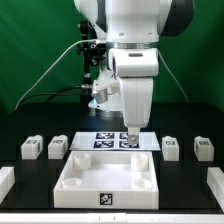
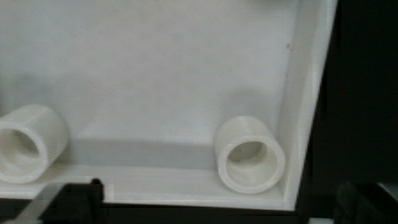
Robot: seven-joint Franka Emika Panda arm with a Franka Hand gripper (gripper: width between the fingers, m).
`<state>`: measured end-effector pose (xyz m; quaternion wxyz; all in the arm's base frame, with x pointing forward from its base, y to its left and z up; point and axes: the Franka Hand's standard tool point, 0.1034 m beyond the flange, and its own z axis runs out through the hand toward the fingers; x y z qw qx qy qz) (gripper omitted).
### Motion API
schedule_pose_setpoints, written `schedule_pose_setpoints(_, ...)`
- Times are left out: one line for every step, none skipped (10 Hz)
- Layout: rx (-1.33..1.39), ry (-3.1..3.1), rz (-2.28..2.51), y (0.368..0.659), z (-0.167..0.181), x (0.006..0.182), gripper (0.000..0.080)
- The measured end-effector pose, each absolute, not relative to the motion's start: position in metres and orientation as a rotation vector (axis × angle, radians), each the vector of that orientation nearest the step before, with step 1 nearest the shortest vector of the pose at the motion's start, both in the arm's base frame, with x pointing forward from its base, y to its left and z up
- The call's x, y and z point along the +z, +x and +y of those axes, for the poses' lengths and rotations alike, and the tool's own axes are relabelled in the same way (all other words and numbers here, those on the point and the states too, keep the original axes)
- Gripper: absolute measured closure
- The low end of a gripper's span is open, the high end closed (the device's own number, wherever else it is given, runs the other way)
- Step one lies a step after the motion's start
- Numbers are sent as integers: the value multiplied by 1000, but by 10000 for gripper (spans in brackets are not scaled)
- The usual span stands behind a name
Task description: Assemble one leg
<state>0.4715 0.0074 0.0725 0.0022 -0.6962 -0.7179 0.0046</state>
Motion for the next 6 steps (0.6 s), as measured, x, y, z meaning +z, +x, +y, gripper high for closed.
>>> schedule_pose_setpoints(51, -2196, -2205, 454, -6, 53, 150)
schedule_pose_setpoints(57, -2206, -2183, 444, -11, 38, 150)
schedule_pose_setpoints(54, -2211, -2172, 439, -14, 24, 150)
schedule_pose_setpoints(54, -2219, -2154, 435, -18, 14, 150)
schedule_pose_setpoints(58, -2226, -2140, 433, -21, 10, 150)
schedule_pose_setpoints(57, -2226, -2140, 433, -20, 10, 240)
